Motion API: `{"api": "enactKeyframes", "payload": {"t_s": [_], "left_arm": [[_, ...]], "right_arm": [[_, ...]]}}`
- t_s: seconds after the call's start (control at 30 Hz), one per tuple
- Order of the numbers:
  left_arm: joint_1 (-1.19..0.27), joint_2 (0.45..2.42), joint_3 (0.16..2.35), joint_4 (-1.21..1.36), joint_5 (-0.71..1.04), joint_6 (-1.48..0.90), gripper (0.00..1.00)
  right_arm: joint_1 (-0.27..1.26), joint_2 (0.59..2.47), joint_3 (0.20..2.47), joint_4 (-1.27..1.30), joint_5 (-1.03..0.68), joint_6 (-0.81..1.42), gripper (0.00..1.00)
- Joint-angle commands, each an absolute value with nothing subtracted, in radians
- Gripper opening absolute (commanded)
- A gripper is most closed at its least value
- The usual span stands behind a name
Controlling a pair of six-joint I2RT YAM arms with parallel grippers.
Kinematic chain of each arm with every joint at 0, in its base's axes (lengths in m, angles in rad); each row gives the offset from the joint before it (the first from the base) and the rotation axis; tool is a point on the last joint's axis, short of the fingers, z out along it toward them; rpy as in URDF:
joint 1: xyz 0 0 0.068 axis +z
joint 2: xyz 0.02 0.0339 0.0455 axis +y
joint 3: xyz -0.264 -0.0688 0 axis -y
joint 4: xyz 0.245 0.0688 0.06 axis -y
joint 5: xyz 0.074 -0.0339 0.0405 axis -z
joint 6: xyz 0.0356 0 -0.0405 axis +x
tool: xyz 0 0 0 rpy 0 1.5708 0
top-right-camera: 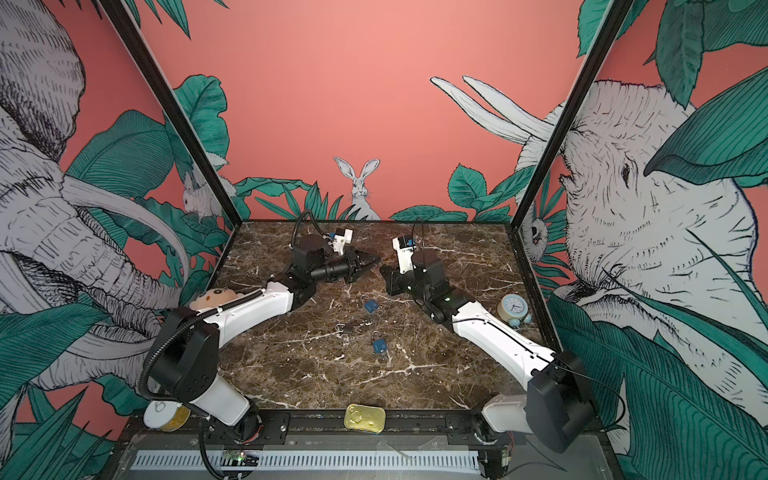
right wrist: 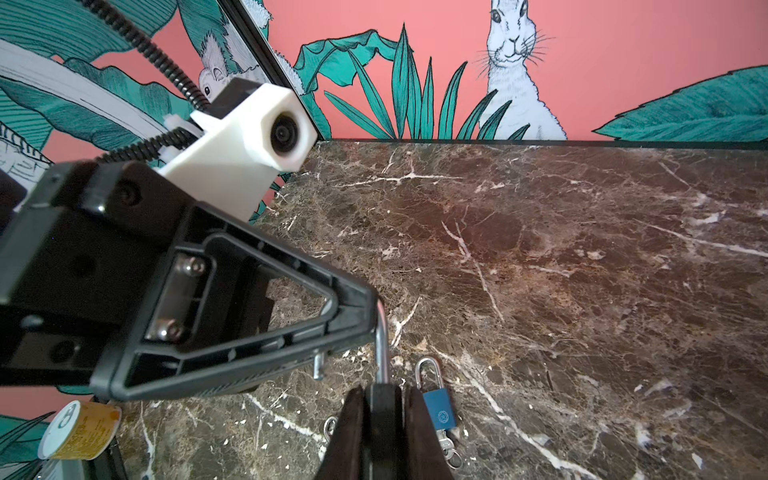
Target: Lock with the key
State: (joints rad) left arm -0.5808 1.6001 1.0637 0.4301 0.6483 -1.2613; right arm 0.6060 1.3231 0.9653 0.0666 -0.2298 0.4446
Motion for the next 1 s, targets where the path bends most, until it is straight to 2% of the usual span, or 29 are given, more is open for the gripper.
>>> {"api": "enactKeyframes", "payload": {"t_s": [0.0,0.07,0.2,0.5,0.97], "left_arm": [[-0.58,1.545,1.115,0.434,0.688,-1.205,0.04],[-0.574,1.535,1.13,0.38,0.695,-1.155,0.17],[-0.56,1.51,1.162,0.254,0.706,-1.043,0.25],[-0.51,1.434,1.116,0.215,0.737,-0.99,0.27],[-0.517,1.402,1.158,0.059,0.823,-0.846,0.31]], "right_arm": [[0.59,1.316,1.021,0.039,-0.32,0.505,0.0],[0.575,1.312,1.048,-0.009,-0.366,0.526,0.0],[0.54,1.309,1.088,-0.073,-0.479,0.58,0.0],[0.497,1.317,1.138,-0.112,-0.668,0.64,0.0],[0.486,1.37,1.235,-0.203,-0.748,0.647,0.0]]}}
